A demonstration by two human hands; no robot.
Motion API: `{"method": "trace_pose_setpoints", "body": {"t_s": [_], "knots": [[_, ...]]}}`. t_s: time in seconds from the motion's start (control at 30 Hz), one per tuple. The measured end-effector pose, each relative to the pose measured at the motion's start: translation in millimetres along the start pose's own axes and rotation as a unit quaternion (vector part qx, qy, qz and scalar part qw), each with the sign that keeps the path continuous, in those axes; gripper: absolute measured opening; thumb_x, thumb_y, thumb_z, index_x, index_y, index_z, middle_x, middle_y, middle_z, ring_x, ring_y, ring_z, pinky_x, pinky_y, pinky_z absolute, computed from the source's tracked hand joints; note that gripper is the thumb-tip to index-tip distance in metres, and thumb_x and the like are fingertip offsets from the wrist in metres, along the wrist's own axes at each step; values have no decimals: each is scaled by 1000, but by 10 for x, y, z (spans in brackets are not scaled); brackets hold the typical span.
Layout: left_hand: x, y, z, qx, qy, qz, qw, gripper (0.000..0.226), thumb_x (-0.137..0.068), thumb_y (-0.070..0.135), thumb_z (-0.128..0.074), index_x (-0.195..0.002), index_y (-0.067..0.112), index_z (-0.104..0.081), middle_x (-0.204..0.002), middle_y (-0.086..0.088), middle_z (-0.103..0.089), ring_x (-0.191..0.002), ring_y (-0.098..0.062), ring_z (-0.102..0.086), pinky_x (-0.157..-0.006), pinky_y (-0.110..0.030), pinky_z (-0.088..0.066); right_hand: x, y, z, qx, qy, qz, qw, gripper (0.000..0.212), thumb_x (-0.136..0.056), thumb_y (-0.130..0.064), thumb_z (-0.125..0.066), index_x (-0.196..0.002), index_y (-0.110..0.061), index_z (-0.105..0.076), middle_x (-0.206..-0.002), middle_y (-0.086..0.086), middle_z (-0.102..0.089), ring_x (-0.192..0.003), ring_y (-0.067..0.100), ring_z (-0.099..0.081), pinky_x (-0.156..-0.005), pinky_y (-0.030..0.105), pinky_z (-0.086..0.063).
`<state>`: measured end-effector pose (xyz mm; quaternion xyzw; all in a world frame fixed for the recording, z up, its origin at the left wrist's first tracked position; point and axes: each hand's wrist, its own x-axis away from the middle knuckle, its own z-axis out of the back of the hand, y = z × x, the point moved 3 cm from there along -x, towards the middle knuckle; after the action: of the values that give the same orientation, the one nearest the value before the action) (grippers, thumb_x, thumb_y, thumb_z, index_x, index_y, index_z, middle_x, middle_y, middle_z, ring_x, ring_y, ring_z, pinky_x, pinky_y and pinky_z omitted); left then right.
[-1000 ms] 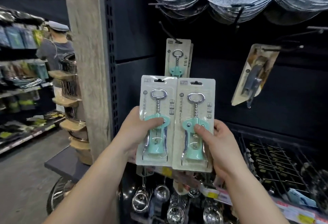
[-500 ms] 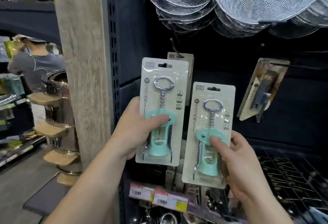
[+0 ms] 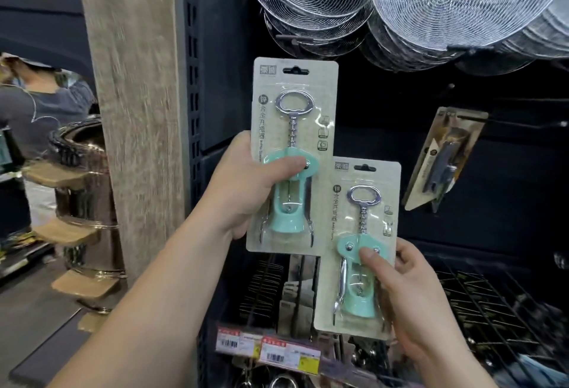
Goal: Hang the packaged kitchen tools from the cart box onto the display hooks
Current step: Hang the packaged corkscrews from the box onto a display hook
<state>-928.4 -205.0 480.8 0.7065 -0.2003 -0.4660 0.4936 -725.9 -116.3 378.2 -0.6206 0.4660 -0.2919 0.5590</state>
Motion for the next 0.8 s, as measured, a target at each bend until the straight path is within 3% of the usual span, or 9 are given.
{"method": "trace_pose_setpoints", "body": {"t_s": [0.27,0.4,0.5,0.63,0.8], "knots": [[-122,-101,-34,-7,-9,28,1000,22,-89,-2,-67,-108,8,-71,-101,-12,-78,-93,-30,-76,-83,-46,-61,24,-9,110,-4,-4,-8,1000,33,-84,-9,-70,-116,-11,-60,-97,8,-77,-84,26,-76,-66,37,-58],[-230,-208,-85,-13,0,40,999,26,-89,-3,-67,-85,21,-76,-91,-6,-79,-85,-24,-77,-76,-40,-62,40,-17,174,-8,-5,-9,1000,33,-84,-9,-70,-115,-13,-60,-97,7,-77,-85,27,-76,-64,36,-59],[-401,-348,-112,-20,12,48,999,19,-87,-1,-69,-100,13,-74,-96,-9,-79,-87,-26,-77,-79,-41,-62,35,-29,203,-6,0,-7,1000,32,-85,-8,-70,-115,-13,-60,-97,8,-77,-86,27,-76,-71,40,-58],[-728,-560,-147,-45,38,72,996,40,-79,9,-78,-118,9,-67,-105,-7,-77,-93,-23,-76,-85,-42,-61,34,-43,264,-6,6,-6,1000,33,-84,-9,-71,-115,-13,-60,-98,9,-77,-86,30,-75,-76,45,-58],[-1096,-828,-153,-87,46,97,990,50,-80,16,-81,-126,11,-61,-114,-2,-74,-96,-15,-73,-68,-23,-56,39,-78,339,-14,5,-10,1000,31,-85,-9,-70,-115,-13,-60,-99,9,-77,-86,30,-75,-71,42,-59]]}}
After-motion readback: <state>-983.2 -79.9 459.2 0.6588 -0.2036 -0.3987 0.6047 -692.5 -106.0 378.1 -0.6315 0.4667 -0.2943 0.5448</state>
